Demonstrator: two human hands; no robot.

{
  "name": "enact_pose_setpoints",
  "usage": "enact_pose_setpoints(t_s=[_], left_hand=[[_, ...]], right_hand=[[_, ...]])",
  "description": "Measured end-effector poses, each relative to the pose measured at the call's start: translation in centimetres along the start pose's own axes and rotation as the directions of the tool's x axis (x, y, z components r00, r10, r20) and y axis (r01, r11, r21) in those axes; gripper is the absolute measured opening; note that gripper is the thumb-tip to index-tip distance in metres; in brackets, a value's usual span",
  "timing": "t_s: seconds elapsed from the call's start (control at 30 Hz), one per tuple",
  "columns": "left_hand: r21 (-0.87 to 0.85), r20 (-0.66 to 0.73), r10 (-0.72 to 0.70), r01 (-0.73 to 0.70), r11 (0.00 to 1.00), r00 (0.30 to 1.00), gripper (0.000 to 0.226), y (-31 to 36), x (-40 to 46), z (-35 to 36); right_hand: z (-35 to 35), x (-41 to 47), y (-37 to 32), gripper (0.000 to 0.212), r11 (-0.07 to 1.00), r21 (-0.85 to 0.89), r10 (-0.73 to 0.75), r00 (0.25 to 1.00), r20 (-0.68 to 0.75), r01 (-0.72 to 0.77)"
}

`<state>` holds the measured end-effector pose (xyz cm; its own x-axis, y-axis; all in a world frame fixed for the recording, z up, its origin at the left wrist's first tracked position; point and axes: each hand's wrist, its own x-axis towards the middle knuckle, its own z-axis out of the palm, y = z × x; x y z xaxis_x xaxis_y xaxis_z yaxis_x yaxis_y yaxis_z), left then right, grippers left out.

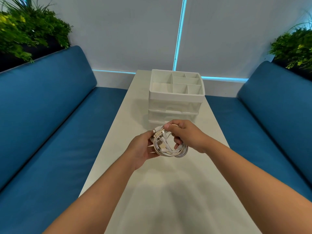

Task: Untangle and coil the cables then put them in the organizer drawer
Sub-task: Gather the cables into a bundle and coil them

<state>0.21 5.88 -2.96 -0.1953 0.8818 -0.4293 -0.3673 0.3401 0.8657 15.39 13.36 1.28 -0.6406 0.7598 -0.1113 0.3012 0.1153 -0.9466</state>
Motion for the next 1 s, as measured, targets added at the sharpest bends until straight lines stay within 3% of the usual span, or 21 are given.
enact_pose_setpoints(t_s=[0.13,0.23,0.33,0.43,0.53,0.6,0.7,0.83,0.9,1.0], left_hand=[[-0.023,-0.02,-0.086,0.086,0.996,0.996,0.033,0.1,-0.3,0.3],[0.038,-0.013,-0.171,0.171,0.984,0.985,0.058,0.0,0.0,0.2],[-0.007,0.025,-0.257,0.257,0.966,0.966,0.078,0.1,-0.2,0.2],[-0.226,0.2,-0.293,0.335,0.915,0.935,0.083,0.5,-0.8,0.8],[-0.397,0.285,-0.242,0.344,0.851,0.928,0.068,1.1,-1.2,1.2],[-0.442,0.243,-0.205,0.297,0.847,0.948,0.055,1.0,-0.9,1.0],[-0.372,0.187,-0.139,0.201,0.906,0.972,0.041,0.4,-0.7,1.0],[-0.394,0.152,-0.077,0.132,0.909,0.985,0.038,-0.4,-0.6,0.9],[-0.371,0.145,-0.041,0.093,0.924,0.989,0.044,-0.5,-0.4,0.4],[-0.311,0.138,0.004,0.039,0.95,0.99,0.045,-0.4,-0.4,-0.3]], right_hand=[[-0.1,0.1,0.0,0.026,0.994,-0.11,-0.013,1.0,-0.01,0.012],[0.2,0.2,0.0,0.023,0.892,-0.44,-0.141,0.988,-0.057,0.102],[0.7,-0.1,0.0,0.021,0.58,-0.782,-0.34,0.94,0.024,0.23],[1.3,-0.1,1.2,0.018,0.143,-0.913,-0.584,0.777,0.233,0.382],[1.8,0.0,2.7,0.025,-0.009,-0.905,-0.691,0.651,0.313,0.425],[2.1,-0.2,3.4,0.026,-0.021,-0.894,-0.702,0.63,0.332,0.448],[2.5,-0.5,4.0,0.029,-0.022,-0.885,-0.701,0.623,0.346,0.466],[3.1,-1.4,4.1,0.041,0.05,-0.87,-0.716,0.625,0.31,0.49],[3.0,-2.0,4.2,0.046,0.142,-0.85,-0.743,0.622,0.247,0.507],[2.9,-2.6,3.3,0.046,0.463,-0.77,-0.751,0.656,-0.077,0.439]])
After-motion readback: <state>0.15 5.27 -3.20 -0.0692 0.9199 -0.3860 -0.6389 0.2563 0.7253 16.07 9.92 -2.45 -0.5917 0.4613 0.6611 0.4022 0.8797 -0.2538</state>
